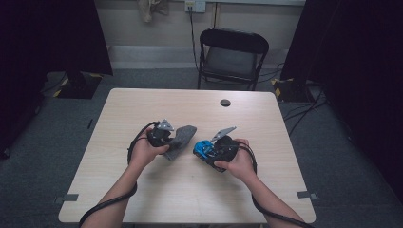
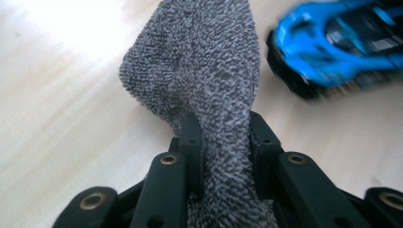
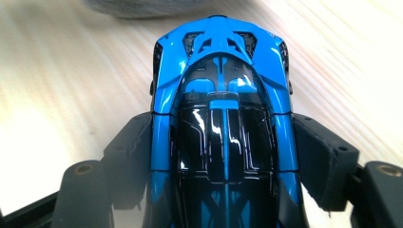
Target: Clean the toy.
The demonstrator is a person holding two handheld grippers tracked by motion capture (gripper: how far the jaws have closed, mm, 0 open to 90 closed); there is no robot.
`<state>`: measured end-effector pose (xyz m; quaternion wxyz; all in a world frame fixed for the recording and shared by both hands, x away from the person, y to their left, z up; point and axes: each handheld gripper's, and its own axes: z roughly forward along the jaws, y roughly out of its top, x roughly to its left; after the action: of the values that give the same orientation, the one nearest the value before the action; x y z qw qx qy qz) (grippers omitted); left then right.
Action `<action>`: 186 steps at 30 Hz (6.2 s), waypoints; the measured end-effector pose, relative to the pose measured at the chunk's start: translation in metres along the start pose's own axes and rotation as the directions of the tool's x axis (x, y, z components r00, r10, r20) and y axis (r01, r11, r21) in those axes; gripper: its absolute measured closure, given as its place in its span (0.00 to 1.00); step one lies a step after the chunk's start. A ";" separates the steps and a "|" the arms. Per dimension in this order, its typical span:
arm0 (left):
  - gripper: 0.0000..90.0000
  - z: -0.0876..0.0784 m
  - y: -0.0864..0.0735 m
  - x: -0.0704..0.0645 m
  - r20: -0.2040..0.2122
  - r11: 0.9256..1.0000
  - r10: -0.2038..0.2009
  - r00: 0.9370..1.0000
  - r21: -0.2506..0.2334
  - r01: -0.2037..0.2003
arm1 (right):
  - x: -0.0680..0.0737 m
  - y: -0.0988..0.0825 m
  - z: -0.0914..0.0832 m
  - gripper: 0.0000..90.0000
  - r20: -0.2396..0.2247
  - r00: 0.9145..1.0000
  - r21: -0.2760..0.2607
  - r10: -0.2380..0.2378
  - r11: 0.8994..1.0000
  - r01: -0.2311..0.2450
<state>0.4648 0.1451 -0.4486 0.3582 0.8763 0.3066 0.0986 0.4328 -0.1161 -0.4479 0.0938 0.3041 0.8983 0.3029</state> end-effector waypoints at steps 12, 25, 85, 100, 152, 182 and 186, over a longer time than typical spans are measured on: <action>0.81 0.011 0.001 -0.016 0.092 0.997 0.064 0.994 0.036 -0.067 | -0.002 0.004 -0.002 0.32 0.003 1.000 -0.003 0.009 1.000 -0.009; 0.81 -0.009 -0.019 -0.030 0.195 0.991 0.114 0.974 0.041 -0.125 | -0.026 0.001 -0.009 0.32 0.047 0.996 0.001 0.070 0.998 -0.070; 0.81 0.029 0.012 -0.079 0.175 0.992 0.122 0.977 -0.039 -0.117 | -0.016 0.035 -0.008 0.32 0.046 0.995 -0.041 0.085 0.996 -0.083; 0.81 0.030 0.011 -0.097 0.248 0.982 0.186 0.951 -0.027 -0.186 | -0.017 0.041 -0.008 0.32 0.057 0.994 -0.046 0.095 0.995 -0.093; 0.81 0.014 0.015 -0.055 0.096 0.994 0.102 0.990 -0.044 -0.098 | -0.007 0.050 -0.010 0.32 0.038 0.997 -0.049 0.061 0.997 -0.059; 0.81 0.021 0.010 -0.080 0.202 0.984 0.175 0.964 -0.014 -0.176 | -0.023 0.052 -0.012 0.32 0.056 0.992 -0.078 0.110 0.991 -0.105; 0.81 0.009 0.003 -0.054 0.122 0.995 0.103 0.987 -0.003 -0.103 | -0.020 0.056 -0.020 0.32 0.053 0.993 -0.089 0.101 0.991 -0.096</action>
<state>0.4272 0.1058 -0.4506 0.3691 0.8961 0.2386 0.0624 0.4685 -0.1026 -0.3988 0.1176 0.3523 0.8652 0.3369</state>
